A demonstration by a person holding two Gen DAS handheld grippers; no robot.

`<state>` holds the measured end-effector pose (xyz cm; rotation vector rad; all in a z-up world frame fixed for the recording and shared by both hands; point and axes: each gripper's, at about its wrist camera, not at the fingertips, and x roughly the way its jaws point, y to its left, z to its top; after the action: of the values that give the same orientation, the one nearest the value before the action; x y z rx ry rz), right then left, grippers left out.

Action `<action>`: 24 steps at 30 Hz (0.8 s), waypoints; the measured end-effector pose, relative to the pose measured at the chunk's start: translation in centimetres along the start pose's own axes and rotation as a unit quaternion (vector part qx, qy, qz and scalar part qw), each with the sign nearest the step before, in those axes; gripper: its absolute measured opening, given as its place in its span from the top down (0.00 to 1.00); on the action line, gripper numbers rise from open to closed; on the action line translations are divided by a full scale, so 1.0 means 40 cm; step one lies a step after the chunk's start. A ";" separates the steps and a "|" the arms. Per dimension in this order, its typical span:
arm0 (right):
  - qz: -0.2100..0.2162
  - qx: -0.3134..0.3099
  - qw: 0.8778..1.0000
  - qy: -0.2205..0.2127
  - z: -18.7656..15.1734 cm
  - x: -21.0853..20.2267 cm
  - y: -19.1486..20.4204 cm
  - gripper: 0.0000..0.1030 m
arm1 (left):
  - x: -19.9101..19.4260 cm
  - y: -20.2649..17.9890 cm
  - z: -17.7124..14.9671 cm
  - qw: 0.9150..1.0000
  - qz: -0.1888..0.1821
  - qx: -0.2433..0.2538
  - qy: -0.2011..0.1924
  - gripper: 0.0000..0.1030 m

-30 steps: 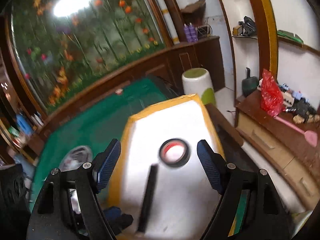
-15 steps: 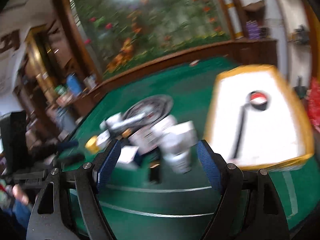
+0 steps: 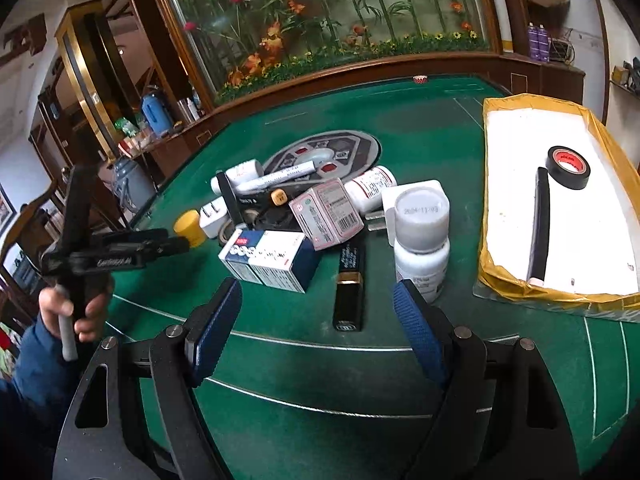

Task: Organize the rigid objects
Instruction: 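Grasp the yellow round jar with the left gripper while the right gripper returns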

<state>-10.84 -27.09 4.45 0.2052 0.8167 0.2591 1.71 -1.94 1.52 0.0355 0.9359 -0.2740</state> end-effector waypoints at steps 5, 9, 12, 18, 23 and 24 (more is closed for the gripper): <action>-0.005 -0.002 1.000 0.015 -0.006 0.008 -0.009 0.23 | 0.031 -0.014 0.015 0.999 0.031 0.020 0.008 0.61; -0.005 -0.010 0.999 0.034 -0.009 0.030 -0.001 0.23 | 0.027 -0.011 -0.002 0.999 0.042 0.018 -0.008 0.61; 0.000 -0.012 0.999 0.045 -0.008 0.047 0.007 0.33 | 0.012 -0.009 -0.024 0.999 0.042 0.011 -0.010 0.61; -0.034 -0.018 0.996 0.077 0.023 0.102 0.018 0.52 | 0.018 -0.023 -0.027 0.999 0.048 0.007 -0.013 0.61; -0.082 -0.028 0.990 0.107 0.059 0.167 0.011 0.70 | 0.028 -0.020 -0.028 0.999 0.044 0.008 -0.010 0.61; -0.086 -0.026 0.989 0.116 0.057 0.179 0.008 0.74 | 0.027 -0.019 -0.030 0.999 0.044 0.008 -0.011 0.61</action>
<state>-4.51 -24.76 1.10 0.0558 1.0508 0.1425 1.17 -2.74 0.00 0.0882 0.9083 -0.2009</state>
